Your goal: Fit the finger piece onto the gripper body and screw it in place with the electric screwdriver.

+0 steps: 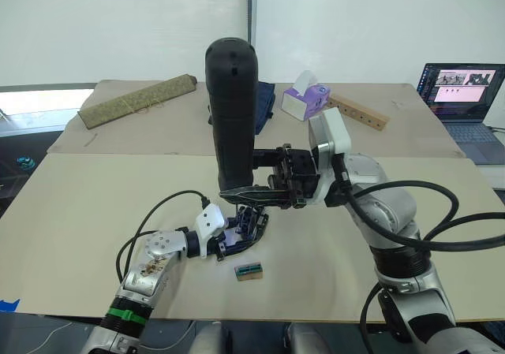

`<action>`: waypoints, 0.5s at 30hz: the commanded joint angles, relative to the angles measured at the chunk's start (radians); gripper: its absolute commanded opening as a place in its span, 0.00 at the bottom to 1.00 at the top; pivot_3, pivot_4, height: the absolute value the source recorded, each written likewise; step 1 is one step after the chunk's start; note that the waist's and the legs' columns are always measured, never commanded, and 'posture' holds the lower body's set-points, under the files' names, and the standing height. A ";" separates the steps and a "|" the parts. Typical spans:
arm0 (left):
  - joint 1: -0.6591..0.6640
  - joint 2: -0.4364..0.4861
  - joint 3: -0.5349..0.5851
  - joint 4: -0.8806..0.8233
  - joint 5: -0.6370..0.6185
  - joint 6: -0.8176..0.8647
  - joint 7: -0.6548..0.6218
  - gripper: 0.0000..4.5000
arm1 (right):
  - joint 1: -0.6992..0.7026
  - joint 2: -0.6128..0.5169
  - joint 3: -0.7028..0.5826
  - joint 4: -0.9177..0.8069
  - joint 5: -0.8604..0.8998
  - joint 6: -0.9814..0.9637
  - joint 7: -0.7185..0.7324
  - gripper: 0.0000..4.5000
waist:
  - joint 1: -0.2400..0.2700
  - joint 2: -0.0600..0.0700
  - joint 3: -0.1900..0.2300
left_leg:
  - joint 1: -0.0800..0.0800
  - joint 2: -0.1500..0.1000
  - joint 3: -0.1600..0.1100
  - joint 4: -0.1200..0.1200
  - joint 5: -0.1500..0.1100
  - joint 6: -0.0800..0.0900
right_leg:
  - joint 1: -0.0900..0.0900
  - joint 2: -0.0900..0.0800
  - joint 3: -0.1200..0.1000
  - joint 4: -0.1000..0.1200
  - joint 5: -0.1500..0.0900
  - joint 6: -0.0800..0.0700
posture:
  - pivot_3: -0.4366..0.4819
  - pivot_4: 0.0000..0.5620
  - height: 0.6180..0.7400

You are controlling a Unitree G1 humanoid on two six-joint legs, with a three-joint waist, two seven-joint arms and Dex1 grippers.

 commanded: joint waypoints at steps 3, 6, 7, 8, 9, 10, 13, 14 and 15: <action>0.024 0.016 0.009 0.032 0.018 0.029 0.038 0.81 | -0.076 -0.067 -0.061 -0.120 0.104 0.066 0.039 0.43 | 0.000 0.000 0.000 | -0.001 0.000 -0.001 0.000 0.000 0.000 | 0.000 -0.001 0.001 0.000 0.000 0.000 | 0.48 0.27 1.00; 0.038 0.044 0.045 0.020 -0.007 0.012 0.024 0.99 | -0.152 -0.115 -0.127 -0.157 0.236 0.165 -0.002 0.43 | -0.005 0.001 0.001 | -0.002 0.000 -0.002 0.000 0.000 0.000 | -0.003 -0.001 0.001 0.000 0.000 0.000 | 0.48 0.27 1.00; 0.051 0.058 0.057 0.008 -0.024 0.013 0.007 0.99 | -0.167 -0.135 -0.149 -0.168 0.275 0.194 -0.016 0.43 | -0.006 0.000 0.001 | -0.005 0.000 -0.002 0.000 0.000 0.000 | -0.006 -0.001 0.002 0.001 0.000 -0.001 | 0.48 0.27 1.00; 0.069 0.076 0.078 -0.001 -0.038 -0.007 -0.004 0.99 | -0.175 -0.166 -0.178 -0.171 0.313 0.225 -0.029 0.43 | -0.007 0.000 0.001 | -0.008 0.000 -0.002 0.000 0.000 -0.001 | -0.011 -0.001 0.002 0.002 0.001 -0.002 | 0.48 0.27 1.00; 0.088 0.097 0.099 -0.013 -0.061 -0.009 -0.027 0.99 | -0.177 -0.203 -0.205 -0.170 0.339 0.255 -0.039 0.43 | -0.009 0.000 0.001 | -0.012 0.001 -0.002 0.000 0.001 -0.002 | -0.016 -0.001 0.002 0.002 0.002 -0.003 | 0.48 0.27 1.00; 0.107 0.120 0.127 -0.020 -0.083 -0.017 -0.046 0.99 | -0.171 -0.251 -0.235 -0.160 0.352 0.282 -0.037 0.43 | -0.009 0.000 0.001 | -0.013 0.001 -0.003 -0.001 0.002 -0.002 | -0.017 -0.001 0.001 0.002 0.002 -0.003 | 0.48 0.27 1.00; 0.158 0.186 0.219 -0.020 -0.174 -0.085 -0.145 0.99 | -0.131 -0.408 -0.315 -0.104 0.362 0.361 -0.031 0.43 | -0.008 0.001 0.001 | -0.013 0.001 -0.003 -0.003 0.001 -0.002 | -0.018 -0.001 0.001 0.001 0.002 -0.003 | 0.48 0.27 1.00; 0.167 0.199 0.251 -0.012 -0.204 -0.112 -0.176 0.99 | -0.119 -0.456 -0.333 -0.081 0.365 0.390 -0.028 0.43 | -0.007 0.001 0.002 | -0.014 0.001 -0.003 -0.003 0.001 -0.002 | -0.018 -0.002 0.000 0.000 0.002 -0.004 | 0.48 0.27 1.00; 0.175 0.214 0.280 -0.009 -0.242 -0.122 -0.218 0.99 | -0.107 -0.513 -0.347 -0.053 0.374 0.441 -0.033 0.43 | -0.005 0.002 0.003 | -0.015 0.001 -0.003 -0.003 0.001 -0.002 | -0.018 -0.003 0.000 -0.001 0.001 -0.004 | 0.48 0.27 1.00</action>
